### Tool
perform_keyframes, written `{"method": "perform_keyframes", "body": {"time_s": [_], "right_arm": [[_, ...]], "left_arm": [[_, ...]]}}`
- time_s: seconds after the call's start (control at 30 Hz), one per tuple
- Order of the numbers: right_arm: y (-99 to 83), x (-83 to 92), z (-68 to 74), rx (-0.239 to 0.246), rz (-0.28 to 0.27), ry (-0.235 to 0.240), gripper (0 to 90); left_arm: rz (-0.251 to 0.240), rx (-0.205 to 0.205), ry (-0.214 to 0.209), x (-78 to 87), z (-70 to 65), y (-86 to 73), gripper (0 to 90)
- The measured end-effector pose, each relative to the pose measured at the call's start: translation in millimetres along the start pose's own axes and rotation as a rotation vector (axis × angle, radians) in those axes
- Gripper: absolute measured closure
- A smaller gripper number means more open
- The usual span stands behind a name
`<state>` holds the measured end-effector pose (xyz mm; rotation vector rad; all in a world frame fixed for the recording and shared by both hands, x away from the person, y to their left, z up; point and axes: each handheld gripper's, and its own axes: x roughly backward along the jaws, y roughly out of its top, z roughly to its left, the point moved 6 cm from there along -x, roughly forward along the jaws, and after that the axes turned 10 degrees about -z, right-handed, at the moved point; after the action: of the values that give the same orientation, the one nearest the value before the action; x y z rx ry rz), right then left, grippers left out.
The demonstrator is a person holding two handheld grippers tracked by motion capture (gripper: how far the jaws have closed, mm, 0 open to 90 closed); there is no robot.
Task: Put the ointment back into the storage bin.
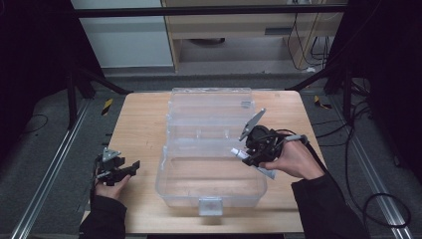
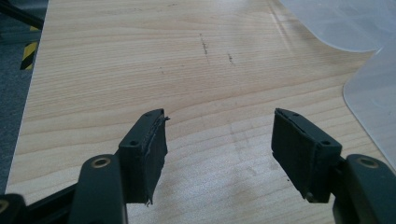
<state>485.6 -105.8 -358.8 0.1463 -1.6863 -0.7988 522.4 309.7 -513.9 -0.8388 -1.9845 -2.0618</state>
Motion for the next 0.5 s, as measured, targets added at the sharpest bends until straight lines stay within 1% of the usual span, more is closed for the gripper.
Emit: {"method": "perform_keyframes", "body": {"time_s": [0.03,0.07,0.1,0.17,0.2,0.23,0.27,0.3,0.4,0.47,0.5], "right_arm": [[2.3,-5.7,2.8,0.016,0.012,0.019,69.8],[3.1,-8.3,3.6,0.025,0.014,0.026,69.8],[3.1,-8.3,3.6,0.025,0.014,0.026,69.8],[4.4,-13.3,4.5,0.041,0.020,0.046,69.8],[4.6,-15.3,5.3,0.036,0.033,0.054,69.8],[4.9,-18.0,4.8,0.044,0.032,0.056,69.8],[4.8,-22.5,5.6,0.049,0.051,0.068,69.8],[4.7,-24.2,6.0,0.049,0.059,0.071,69.8],[4.2,-31.2,7.7,0.074,0.080,0.089,69.8],[4.2,-33.0,8.8,0.075,0.088,0.091,69.8],[3.9,-35.6,10.1,0.091,0.094,0.097,69.8]], "left_arm": [[0.000,0.000,0.000,0.1,0.1,0.1,35.2],[0.000,0.000,0.000,0.1,0.1,0.1,35.2],[0.000,0.000,0.000,0.1,0.1,0.1,35.2],[0.000,0.000,-0.001,0.1,0.0,0.1,35.2],[0.000,-0.001,-0.001,0.1,0.0,0.1,35.2],[0.000,-0.001,-0.001,0.1,0.0,0.1,35.2],[-0.001,0.000,-0.001,0.0,0.0,0.1,35.2],[0.000,0.000,0.000,0.0,0.2,0.1,35.2],[-0.001,0.000,0.000,0.2,0.3,0.2,35.2],[-0.001,-0.001,0.000,0.2,0.3,0.3,35.2],[-0.001,-0.001,0.000,0.3,0.3,0.3,35.2]]}}
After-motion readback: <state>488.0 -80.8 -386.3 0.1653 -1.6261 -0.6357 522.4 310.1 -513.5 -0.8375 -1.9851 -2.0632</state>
